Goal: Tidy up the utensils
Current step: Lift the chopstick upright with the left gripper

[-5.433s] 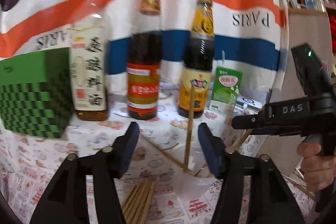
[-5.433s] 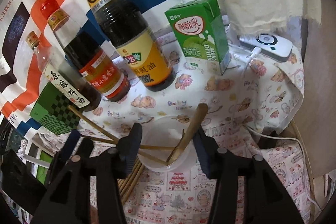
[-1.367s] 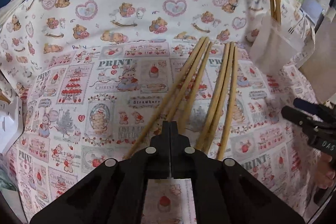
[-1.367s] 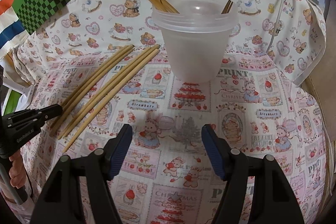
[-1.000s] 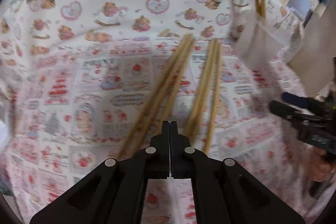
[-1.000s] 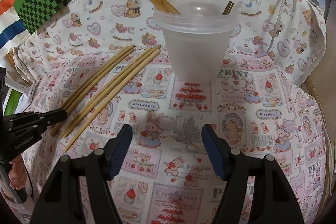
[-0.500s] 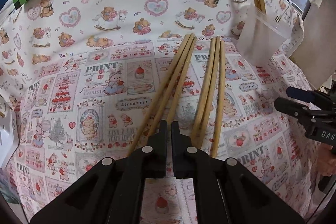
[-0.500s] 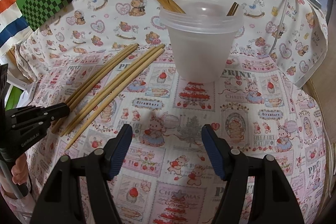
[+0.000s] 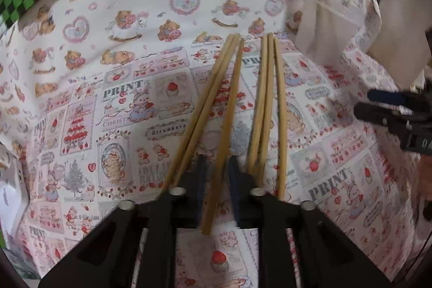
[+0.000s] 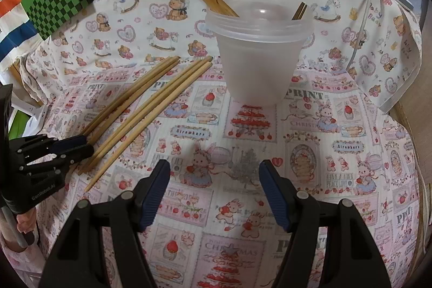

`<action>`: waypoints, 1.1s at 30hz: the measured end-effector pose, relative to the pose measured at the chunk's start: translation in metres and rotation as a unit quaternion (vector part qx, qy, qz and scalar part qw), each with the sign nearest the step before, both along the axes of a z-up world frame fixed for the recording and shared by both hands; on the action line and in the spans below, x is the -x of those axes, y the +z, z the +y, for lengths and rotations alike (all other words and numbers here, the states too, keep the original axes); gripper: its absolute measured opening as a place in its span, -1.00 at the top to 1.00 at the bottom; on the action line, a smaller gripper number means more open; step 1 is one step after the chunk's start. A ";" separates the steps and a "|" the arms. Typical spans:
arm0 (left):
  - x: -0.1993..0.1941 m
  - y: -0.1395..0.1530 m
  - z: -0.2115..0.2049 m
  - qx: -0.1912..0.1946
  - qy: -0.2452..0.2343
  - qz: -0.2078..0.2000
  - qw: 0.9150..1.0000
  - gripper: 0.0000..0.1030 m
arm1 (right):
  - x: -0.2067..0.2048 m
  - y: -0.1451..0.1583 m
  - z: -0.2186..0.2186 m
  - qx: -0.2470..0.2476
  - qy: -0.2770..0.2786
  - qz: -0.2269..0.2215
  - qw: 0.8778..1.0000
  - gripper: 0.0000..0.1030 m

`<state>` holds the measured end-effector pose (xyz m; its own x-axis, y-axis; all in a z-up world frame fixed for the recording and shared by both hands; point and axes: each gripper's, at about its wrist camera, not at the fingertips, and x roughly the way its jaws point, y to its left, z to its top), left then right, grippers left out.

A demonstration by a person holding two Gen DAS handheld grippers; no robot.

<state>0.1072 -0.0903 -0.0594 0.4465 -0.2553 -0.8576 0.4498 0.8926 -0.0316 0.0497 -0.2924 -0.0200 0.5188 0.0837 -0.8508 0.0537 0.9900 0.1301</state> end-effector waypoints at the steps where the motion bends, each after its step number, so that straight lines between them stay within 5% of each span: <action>1: -0.002 0.001 0.003 0.011 0.005 0.005 1.000 0.83 | 0.000 0.000 0.000 0.000 0.000 0.000 1.000 -0.28; 8: 0.019 0.049 0.021 0.115 -0.001 -0.067 0.991 0.88 | 0.002 0.004 0.000 -0.001 0.001 -0.006 1.000 -0.28; 16: 0.047 0.097 0.048 0.204 0.021 -0.193 0.960 0.89 | 0.003 0.006 0.001 0.002 0.001 -0.010 1.000 -0.28; 22: 0.050 0.102 0.058 0.215 0.077 -0.243 0.943 0.89 | 0.009 0.019 -0.008 -0.068 -0.010 -0.040 0.997 -0.28; 27: 0.066 0.114 0.067 0.230 0.101 -0.295 0.922 0.89 | -0.009 0.017 0.001 -0.140 -0.025 0.010 0.990 -0.01; 33: 0.083 0.126 0.082 0.243 0.137 -0.352 0.894 0.89 | -0.039 0.015 0.037 -0.101 -0.023 0.035 0.994 0.31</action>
